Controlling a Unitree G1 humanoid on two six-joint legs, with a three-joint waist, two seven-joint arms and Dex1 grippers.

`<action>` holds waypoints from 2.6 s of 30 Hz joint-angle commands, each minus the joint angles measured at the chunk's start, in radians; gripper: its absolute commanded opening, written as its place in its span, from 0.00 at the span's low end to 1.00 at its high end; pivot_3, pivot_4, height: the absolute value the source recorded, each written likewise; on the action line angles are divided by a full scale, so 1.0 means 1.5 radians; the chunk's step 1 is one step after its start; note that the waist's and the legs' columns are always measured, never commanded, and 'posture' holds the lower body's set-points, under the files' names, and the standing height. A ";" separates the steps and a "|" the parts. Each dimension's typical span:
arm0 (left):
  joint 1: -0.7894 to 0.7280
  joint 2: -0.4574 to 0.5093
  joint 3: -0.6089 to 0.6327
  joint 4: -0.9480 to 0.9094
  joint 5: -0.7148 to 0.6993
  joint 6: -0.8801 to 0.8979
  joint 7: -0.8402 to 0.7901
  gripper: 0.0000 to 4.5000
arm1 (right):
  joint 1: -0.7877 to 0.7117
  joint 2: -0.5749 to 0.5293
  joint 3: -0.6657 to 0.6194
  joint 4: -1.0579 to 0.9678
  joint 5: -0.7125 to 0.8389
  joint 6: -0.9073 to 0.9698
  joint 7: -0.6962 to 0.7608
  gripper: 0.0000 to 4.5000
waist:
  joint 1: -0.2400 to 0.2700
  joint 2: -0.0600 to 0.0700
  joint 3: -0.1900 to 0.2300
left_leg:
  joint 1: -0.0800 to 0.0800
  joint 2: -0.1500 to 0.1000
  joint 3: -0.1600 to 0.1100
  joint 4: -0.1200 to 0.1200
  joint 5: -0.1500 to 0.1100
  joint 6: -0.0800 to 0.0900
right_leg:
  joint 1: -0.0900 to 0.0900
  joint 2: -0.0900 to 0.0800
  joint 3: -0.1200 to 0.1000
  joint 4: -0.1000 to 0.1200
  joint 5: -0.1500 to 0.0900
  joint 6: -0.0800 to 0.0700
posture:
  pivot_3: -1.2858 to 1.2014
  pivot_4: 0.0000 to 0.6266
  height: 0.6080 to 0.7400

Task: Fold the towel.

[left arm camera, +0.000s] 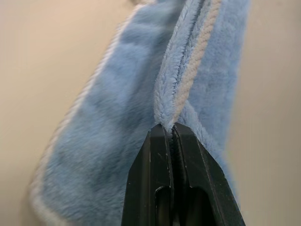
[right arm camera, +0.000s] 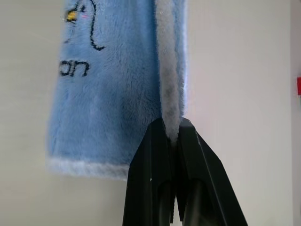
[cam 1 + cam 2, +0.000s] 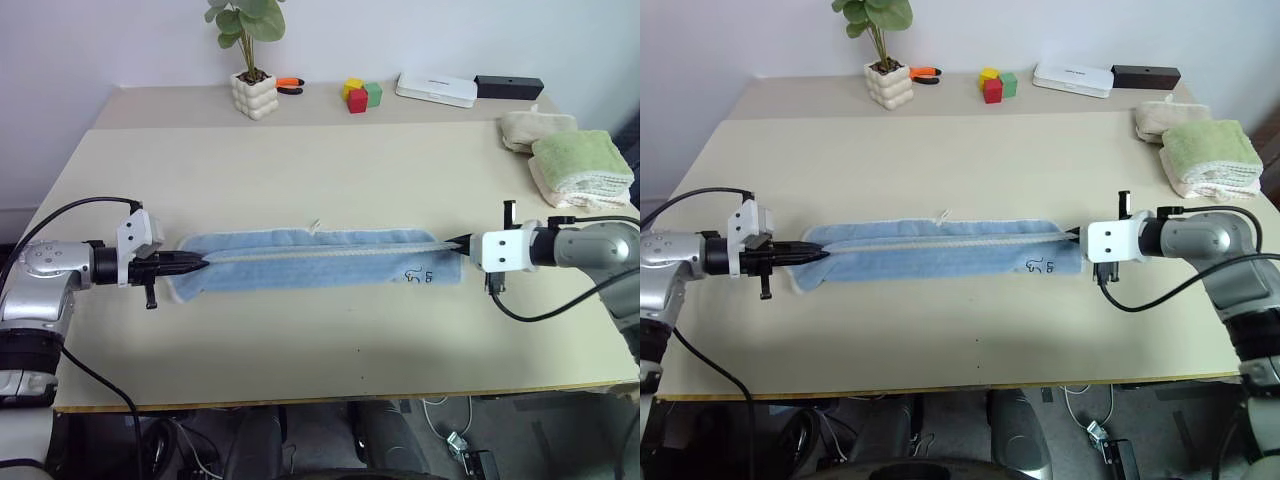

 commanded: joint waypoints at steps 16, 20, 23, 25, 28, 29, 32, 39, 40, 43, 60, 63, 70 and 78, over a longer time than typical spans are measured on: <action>-0.055 -0.035 -0.021 0.082 0.069 -0.009 0.031 0.00 | -0.082 0.061 0.024 0.136 -0.065 -0.042 -0.047 0.01 | -0.001 0.000 0.000 | 0.000 0.000 0.000 0.000 0.000 0.000 | 0.000 0.000 0.000 0.001 0.000 0.000 | 0.52 0.24 1.00; -0.061 -0.046 -0.024 0.092 0.078 -0.009 0.048 0.00 | -0.099 0.083 0.029 0.151 -0.089 -0.043 -0.086 0.01 | -0.002 0.000 0.000 | 0.000 0.000 0.000 0.000 0.000 0.000 | 0.000 0.000 0.000 0.001 0.000 0.000 | 0.52 0.24 1.00; -0.065 -0.065 -0.016 0.102 0.090 -0.041 0.091 0.00 | -0.098 0.083 0.035 0.154 -0.105 -0.050 -0.090 0.01 | -0.001 0.000 0.000 | 0.000 0.000 0.000 0.000 0.000 0.000 | 0.000 0.000 0.000 0.001 0.000 0.000 | 0.52 0.24 1.00; -0.070 -0.074 -0.013 0.110 0.092 -0.037 0.109 0.00 | -0.098 0.087 0.034 0.157 -0.099 -0.037 -0.080 0.01 | 0.000 0.000 0.000 | 0.000 0.000 0.000 0.000 0.000 0.000 | 0.000 0.000 0.000 0.001 0.000 0.000 | 0.52 0.24 1.00; -0.075 -0.080 -0.012 0.120 0.089 -0.040 0.115 0.21 | -0.099 0.093 0.029 0.159 -0.088 -0.009 -0.066 0.13 | -0.001 0.000 0.000 | 0.000 0.000 0.000 0.000 0.000 0.000 | 0.000 0.000 0.000 0.001 0.000 0.000 | 0.52 0.24 1.00; -0.077 -0.080 -0.011 0.121 0.090 -0.044 0.121 0.31 | -0.100 0.094 0.029 0.159 -0.089 -0.006 -0.067 0.20 | -0.001 0.000 0.000 | 0.000 0.000 0.000 0.000 0.000 0.000 | 0.000 0.000 0.000 0.001 0.000 0.000 | 0.52 0.24 1.00; -0.086 -0.080 -0.007 0.130 0.091 -0.040 0.132 0.65 | -0.102 0.097 0.028 0.158 -0.100 0.001 -0.080 0.52 | -0.001 0.000 0.000 | 0.000 0.000 0.000 0.000 0.000 0.000 | 0.000 0.000 0.000 0.001 0.000 0.000 | 0.52 0.24 1.00; -0.121 -0.077 0.017 0.154 0.073 0.027 0.149 0.76 | -0.124 0.130 -0.002 0.147 -0.073 0.070 -0.128 0.73 | -0.002 0.000 0.000 | 0.000 0.000 -0.001 0.000 0.000 0.000 | 0.000 0.000 0.000 0.001 0.000 0.000 | 0.52 0.24 1.00; -0.125 -0.077 0.020 0.159 0.073 0.025 0.153 0.76 | -0.122 0.134 -0.007 0.141 -0.065 0.082 -0.128 0.73 | -0.001 0.000 0.000 | 0.000 0.000 -0.001 0.000 0.000 0.000 | 0.000 0.000 0.000 0.001 0.000 0.000 | 0.52 0.24 1.00; -0.137 -0.079 0.027 0.174 0.077 0.014 0.167 0.76 | -0.121 0.145 -0.023 0.127 -0.038 0.117 -0.128 0.73 | -0.001 0.000 0.000 | 0.000 0.000 -0.001 0.000 0.000 0.000 | 0.000 0.000 0.000 0.001 0.000 0.001 | 0.52 0.24 1.00; -0.196 -0.082 0.076 0.190 0.029 0.062 0.204 0.58 | -0.095 0.252 -0.124 -0.062 0.148 0.344 -0.184 0.55 | -0.004 0.000 0.000 | 0.000 0.000 -0.001 0.000 0.000 0.000 | 0.000 0.000 -0.001 0.001 0.000 0.001 | 0.52 0.24 1.00; -0.196 -0.105 0.113 0.099 -0.020 0.166 0.252 0.24 | -0.067 0.348 -0.185 -0.191 0.230 0.483 -0.285 0.22 | -0.002 0.000 0.000 | -0.001 0.000 -0.003 0.000 0.000 0.000 | -0.001 0.000 -0.002 0.002 0.000 0.001 | 0.52 0.24 1.00; -0.125 -0.135 0.097 -0.210 -0.124 0.450 0.298 0.00 | 0.005 0.548 -0.195 -0.339 0.230 0.624 -0.530 0.00 | 0.000 -0.001 0.000 | -0.002 0.000 -0.004 0.001 0.000 0.000 | 0.000 -0.001 -0.002 0.002 0.000 0.001 | 0.52 0.24 1.00; -0.054 -0.411 0.092 -0.346 -0.119 0.486 0.593 0.00 | 0.105 0.581 -0.110 -0.343 0.165 0.632 -0.577 0.00 | 0.002 -0.001 -0.001 | -0.001 0.000 -0.003 0.001 0.000 0.000 | 0.000 0.000 -0.002 0.001 0.000 0.001 | 0.52 0.24 1.00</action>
